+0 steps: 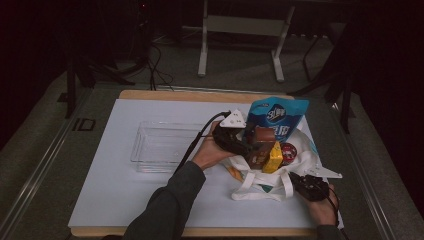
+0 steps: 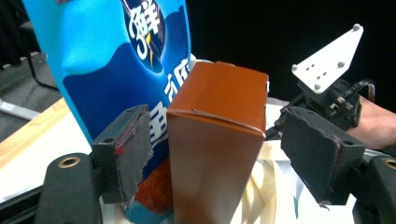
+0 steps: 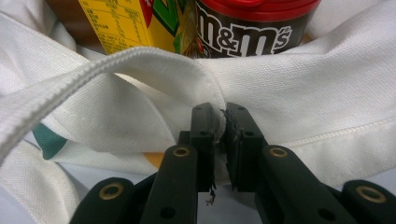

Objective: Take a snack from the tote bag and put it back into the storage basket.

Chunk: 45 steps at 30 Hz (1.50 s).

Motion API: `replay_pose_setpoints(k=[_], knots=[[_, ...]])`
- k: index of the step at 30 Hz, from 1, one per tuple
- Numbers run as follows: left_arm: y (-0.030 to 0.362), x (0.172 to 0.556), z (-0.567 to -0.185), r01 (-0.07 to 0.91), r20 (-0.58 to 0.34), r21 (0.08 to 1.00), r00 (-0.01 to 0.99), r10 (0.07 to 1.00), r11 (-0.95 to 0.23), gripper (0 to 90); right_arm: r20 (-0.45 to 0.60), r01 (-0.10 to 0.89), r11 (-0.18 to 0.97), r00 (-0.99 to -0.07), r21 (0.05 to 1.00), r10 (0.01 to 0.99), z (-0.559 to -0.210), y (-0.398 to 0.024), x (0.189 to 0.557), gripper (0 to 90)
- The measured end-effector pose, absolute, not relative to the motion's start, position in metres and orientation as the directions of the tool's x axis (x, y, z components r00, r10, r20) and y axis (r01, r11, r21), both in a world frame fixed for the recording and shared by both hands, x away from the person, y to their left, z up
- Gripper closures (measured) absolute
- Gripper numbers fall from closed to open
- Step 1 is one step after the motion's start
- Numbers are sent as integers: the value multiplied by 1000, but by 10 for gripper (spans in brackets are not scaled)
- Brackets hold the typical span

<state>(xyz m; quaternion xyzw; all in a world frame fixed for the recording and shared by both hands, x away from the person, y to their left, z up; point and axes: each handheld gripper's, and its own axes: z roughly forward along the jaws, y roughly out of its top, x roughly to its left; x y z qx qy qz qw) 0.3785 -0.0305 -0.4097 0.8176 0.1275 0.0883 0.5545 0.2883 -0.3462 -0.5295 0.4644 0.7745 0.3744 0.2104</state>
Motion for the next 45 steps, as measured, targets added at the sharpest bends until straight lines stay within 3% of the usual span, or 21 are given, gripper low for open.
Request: replay_pose_setpoints(k=[6, 16, 24, 45], knots=[[-40, 387, -413, 119, -15, 927, 960, 281, -355, 236, 25, 561, 287, -482, 776, 876, -530, -347, 289, 817], [-53, 393, -427, 136, -49, 920, 970, 237, -368, 353, 27, 561, 287, -485, 777, 874, -530, -347, 289, 815], [-54, 393, -436, 182, -114, 944, 963, 246, -275, 361, 32, 560, 283, -486, 779, 873, -530, -348, 289, 813], [-52, 380, -417, 118, -26, 953, 949, 314, -278, 422, 37, 558, 279, -487, 782, 872, -531, -349, 289, 813]])
